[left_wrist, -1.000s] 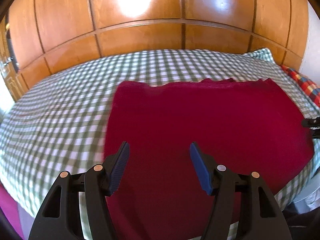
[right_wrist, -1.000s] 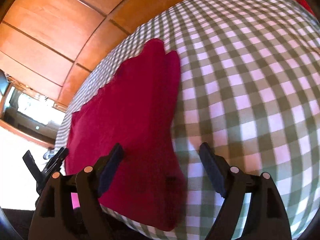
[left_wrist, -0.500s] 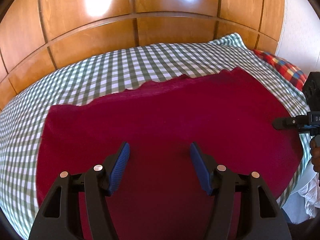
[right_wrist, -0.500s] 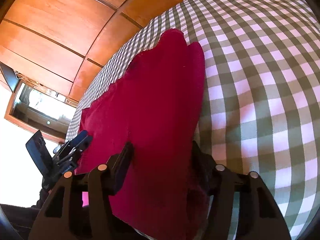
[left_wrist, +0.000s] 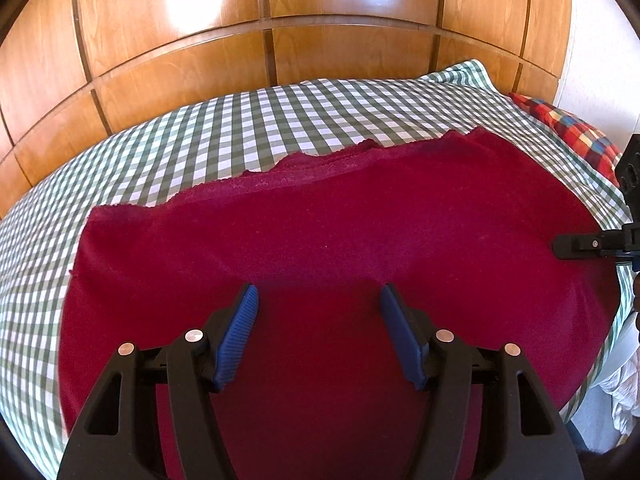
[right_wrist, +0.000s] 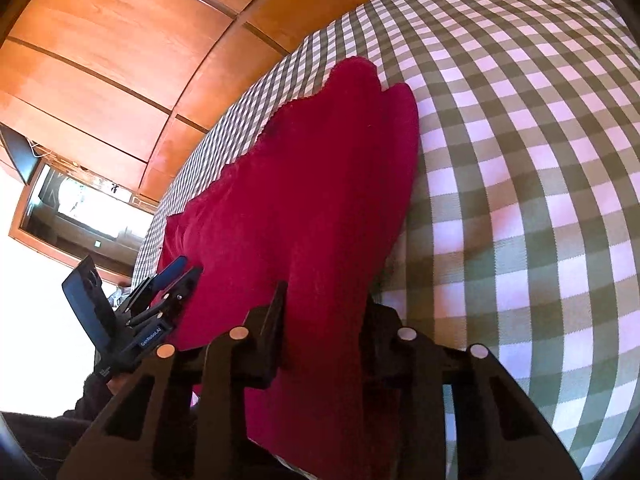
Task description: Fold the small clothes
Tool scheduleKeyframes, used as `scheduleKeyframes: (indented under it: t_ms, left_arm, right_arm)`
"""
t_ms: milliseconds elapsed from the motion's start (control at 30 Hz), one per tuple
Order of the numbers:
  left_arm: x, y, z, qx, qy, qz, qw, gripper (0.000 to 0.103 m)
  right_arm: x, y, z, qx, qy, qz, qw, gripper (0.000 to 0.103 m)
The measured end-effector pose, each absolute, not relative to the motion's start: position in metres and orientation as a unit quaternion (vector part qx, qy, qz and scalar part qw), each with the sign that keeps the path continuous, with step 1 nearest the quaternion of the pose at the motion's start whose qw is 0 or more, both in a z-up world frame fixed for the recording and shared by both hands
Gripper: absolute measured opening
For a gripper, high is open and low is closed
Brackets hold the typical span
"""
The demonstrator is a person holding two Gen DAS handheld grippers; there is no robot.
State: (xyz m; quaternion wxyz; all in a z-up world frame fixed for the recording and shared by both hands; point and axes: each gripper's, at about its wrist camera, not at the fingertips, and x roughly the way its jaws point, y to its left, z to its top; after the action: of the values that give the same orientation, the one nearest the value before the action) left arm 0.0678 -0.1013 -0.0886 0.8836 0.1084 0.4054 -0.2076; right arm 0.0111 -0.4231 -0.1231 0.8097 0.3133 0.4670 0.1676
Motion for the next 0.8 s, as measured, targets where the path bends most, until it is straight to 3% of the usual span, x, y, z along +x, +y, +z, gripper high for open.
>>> scheduleKeyframes:
  t_ms: [367,533,733,800]
  left_arm:
    - [0.065,-0.088,-0.078,0.073,0.405,-0.212,0.887,0.063]
    - [0.062,-0.048,-0.061,0.004,0.41,-0.226,0.884,0.062]
    - [0.061,0.027,-0.048,-0.095,0.417,-0.24,0.872,0.045]
    - [0.06,0.051,-0.049,-0.127,0.42,-0.24,0.866,0.045]
  right_arm:
    - [0.013,-0.398,-0.084,0.308,0.454,0.174,0.817,0.027]
    - [0.022,-0.368,-0.055,0.295,0.446,0.198,0.821,0.026]
    - [0.043,-0.317,-0.025,0.279,0.443,0.224,0.822,0.026]
    - [0.054,-0.294,-0.016,0.269,0.444,0.234,0.822,0.026]
